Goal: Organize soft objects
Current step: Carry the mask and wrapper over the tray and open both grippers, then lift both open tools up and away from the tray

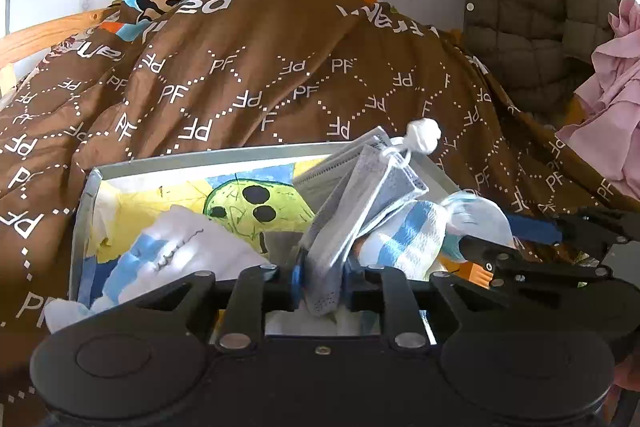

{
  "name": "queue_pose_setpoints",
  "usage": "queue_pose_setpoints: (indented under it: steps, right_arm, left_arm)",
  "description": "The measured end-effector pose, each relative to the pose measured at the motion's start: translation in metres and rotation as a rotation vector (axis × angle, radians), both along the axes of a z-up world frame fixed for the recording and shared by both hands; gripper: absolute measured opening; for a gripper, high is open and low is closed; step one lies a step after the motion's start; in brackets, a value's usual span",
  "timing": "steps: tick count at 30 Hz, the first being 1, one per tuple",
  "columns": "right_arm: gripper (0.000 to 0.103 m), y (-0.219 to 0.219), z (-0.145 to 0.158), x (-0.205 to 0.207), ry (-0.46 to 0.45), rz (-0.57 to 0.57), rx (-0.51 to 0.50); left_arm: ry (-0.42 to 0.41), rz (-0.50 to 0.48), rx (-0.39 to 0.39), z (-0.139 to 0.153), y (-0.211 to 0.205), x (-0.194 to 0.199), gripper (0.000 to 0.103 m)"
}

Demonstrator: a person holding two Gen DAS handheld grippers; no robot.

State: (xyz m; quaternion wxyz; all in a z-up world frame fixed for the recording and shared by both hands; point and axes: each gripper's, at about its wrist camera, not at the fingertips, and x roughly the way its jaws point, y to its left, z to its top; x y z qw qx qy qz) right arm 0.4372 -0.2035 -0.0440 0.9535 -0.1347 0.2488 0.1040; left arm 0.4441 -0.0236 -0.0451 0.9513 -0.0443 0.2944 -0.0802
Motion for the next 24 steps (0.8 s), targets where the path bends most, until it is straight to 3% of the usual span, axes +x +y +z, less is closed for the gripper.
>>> queue_pose_setpoints:
  steps: [7, 10, 12, 15, 24]
  right_arm:
    - [0.060, -0.002, 0.005, -0.004, -0.015, -0.008, 0.006]
    - [0.075, -0.007, 0.010, -0.007, -0.035, -0.018, 0.035]
    - [0.082, -0.009, 0.013, -0.008, -0.044, -0.027, 0.048]
    - [0.088, -0.014, 0.018, -0.011, -0.055, -0.045, 0.069]
    - [0.101, -0.029, 0.035, -0.022, -0.059, -0.121, 0.129]
  left_arm:
    - [-0.004, 0.012, -0.011, 0.002, 0.002, -0.003, 0.030]
    - [-0.021, 0.025, -0.006, 0.004, 0.001, -0.007, 0.041]
    - [-0.037, 0.036, -0.002, 0.006, -0.001, -0.010, 0.055]
    - [-0.070, 0.050, 0.005, 0.010, -0.002, -0.016, 0.069]
    - [-0.140, 0.145, 0.041, 0.023, 0.003, -0.036, 0.097]
